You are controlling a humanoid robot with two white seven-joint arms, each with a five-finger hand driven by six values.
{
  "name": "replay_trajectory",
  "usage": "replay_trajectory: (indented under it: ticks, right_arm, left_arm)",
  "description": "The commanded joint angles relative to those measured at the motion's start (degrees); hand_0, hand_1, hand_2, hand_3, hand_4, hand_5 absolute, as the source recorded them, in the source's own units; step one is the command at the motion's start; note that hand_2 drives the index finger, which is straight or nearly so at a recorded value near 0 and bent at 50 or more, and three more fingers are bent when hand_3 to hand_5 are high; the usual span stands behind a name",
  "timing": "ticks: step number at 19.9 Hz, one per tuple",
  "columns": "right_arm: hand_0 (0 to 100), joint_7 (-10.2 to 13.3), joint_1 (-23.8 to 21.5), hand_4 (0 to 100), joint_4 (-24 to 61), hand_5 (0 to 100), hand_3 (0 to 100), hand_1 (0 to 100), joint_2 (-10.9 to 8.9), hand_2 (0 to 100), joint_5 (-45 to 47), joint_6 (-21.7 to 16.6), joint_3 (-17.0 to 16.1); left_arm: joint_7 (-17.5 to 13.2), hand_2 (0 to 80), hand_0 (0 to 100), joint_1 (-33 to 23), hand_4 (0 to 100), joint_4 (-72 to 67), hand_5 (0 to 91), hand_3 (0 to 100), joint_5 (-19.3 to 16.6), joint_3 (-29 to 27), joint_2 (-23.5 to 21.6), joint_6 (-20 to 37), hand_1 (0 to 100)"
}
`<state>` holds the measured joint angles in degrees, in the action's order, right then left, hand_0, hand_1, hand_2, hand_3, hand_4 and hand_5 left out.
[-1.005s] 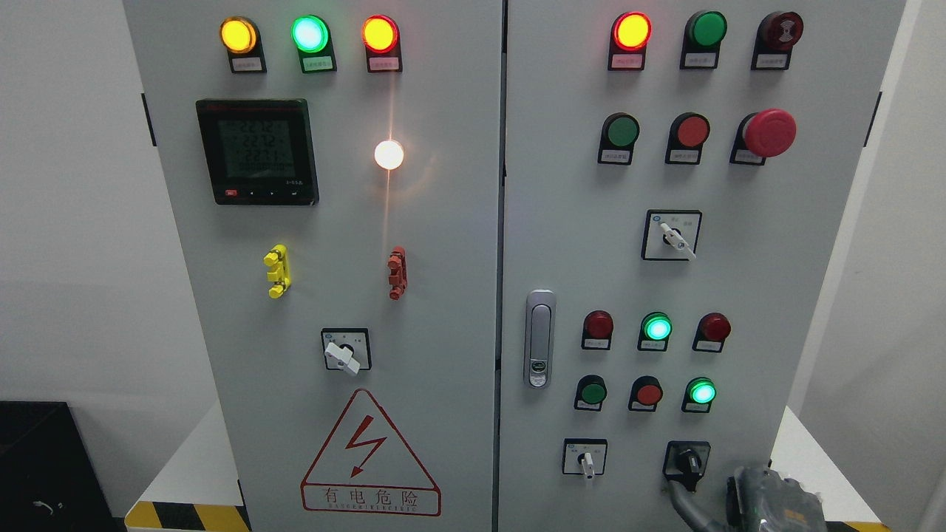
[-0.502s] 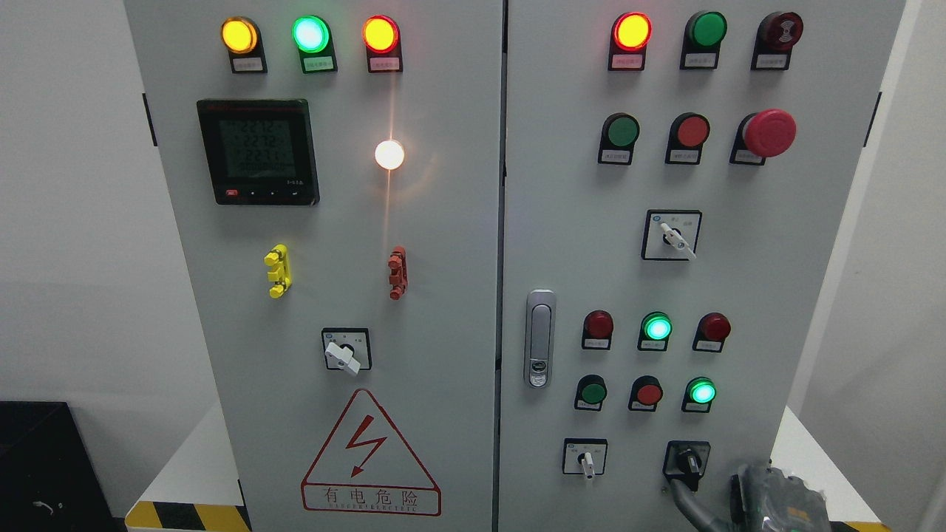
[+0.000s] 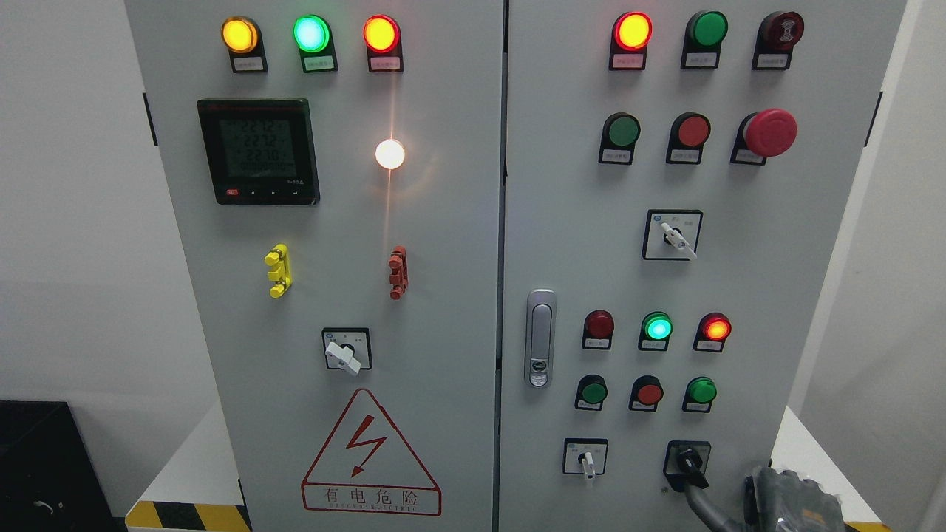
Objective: Flip black knob to close circuit
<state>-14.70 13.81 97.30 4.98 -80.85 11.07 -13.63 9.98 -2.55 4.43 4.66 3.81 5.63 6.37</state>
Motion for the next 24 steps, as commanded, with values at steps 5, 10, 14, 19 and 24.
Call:
replay_trajectory:
  ticks: [5, 10, 14, 19, 24]
  right_arm:
    - [0, -0.15, 0.52, 97, 1.4, 95, 100, 0, 0.3, 94, 0.78, 0.0, -1.49]
    - [0, -0.15, 0.78, 97, 1.49, 95, 100, 0, 0.3, 94, 0.87, 0.0, -1.49]
    - [0, -0.07, 0.7, 97, 2.1, 95, 100, 0, 0.39, 94, 0.87, 0.0, -1.49]
    - [0, -0.07, 0.52, 97, 2.72, 94, 100, 0, 0.65, 94, 0.87, -0.44, -1.31]
    - [0, -0.15, 0.17, 97, 3.33, 94, 100, 0, 1.18, 94, 0.87, -0.61, -0.7]
  left_arm:
    - [0.04, 0.0, 12, 0.0, 0, 0.06, 0.0, 0, 0.0, -0.03, 0.0, 0.04, 56]
    - [0.13, 0.0, 12, 0.0, 0, -0.03, 0.0, 0, 0.0, 0.05, 0.0, 0.04, 56]
    - [0.04, 0.0, 12, 0.0, 0, 0.06, 0.0, 0, 0.0, -0.03, 0.0, 0.04, 56]
    - [0.04, 0.0, 12, 0.0, 0, -0.03, 0.0, 0, 0.0, -0.03, 0.0, 0.04, 56]
    - [0.04, 0.0, 12, 0.0, 0, -0.03, 0.0, 0, 0.0, -0.03, 0.0, 0.04, 56]
